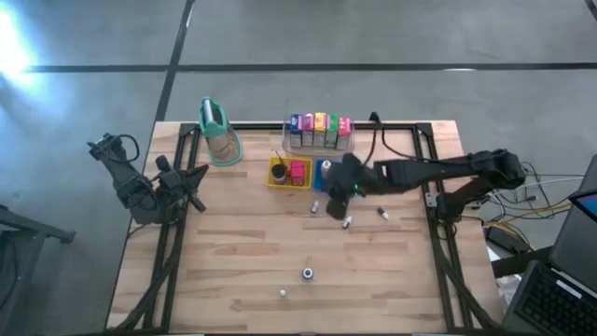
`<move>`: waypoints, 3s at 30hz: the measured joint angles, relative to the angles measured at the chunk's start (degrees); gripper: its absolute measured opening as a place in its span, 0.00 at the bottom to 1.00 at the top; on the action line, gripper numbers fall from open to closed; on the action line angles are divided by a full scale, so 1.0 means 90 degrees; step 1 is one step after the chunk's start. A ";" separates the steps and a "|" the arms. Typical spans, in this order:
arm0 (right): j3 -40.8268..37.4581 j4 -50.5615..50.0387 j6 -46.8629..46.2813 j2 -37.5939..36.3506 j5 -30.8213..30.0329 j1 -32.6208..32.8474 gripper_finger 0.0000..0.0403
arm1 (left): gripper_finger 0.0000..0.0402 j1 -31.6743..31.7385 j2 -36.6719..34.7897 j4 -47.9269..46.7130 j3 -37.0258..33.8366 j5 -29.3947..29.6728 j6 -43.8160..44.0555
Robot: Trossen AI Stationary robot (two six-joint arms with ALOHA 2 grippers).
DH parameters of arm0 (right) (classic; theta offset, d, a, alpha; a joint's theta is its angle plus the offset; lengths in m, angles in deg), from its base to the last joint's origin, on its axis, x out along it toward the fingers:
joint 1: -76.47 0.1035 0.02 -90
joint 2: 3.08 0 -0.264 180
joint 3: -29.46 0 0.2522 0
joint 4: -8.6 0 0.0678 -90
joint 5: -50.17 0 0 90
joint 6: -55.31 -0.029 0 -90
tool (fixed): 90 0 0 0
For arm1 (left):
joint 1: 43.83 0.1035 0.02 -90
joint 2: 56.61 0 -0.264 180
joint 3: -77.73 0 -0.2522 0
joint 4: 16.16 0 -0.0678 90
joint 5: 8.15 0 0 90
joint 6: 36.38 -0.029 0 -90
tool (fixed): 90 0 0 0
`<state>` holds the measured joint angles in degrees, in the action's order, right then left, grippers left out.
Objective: Pick & Place Kitchen Items
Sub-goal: Put the large black food coloring bottle into the blue bin
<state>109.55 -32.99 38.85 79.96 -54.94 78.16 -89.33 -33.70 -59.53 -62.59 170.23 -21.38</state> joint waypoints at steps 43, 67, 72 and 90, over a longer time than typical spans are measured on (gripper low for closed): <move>-0.0002 0.0798 -0.2271 0.1076 -0.1824 0.3792 0.25 | 0.03 0.0000 0.0000 -0.0001 0.0000 0.0000 0.0000; 0.1166 0.1149 -0.1756 0.2107 -0.2175 0.4336 0.34 | 0.03 0.0000 0.0002 0.0000 0.0000 -0.0002 0.0000; 0.1490 0.0884 -0.2161 0.2312 -0.2159 0.4365 0.36 | 0.03 0.0000 0.0004 0.0000 0.0000 0.0000 0.0000; 0.1627 0.0787 -0.2706 0.2958 -0.2030 0.4354 0.45 | 0.03 0.0000 0.0007 -0.0002 0.0000 0.0000 0.0000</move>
<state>124.19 -25.91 14.50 106.58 -73.22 117.34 -89.33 -33.63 -59.55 -62.59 170.23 -21.38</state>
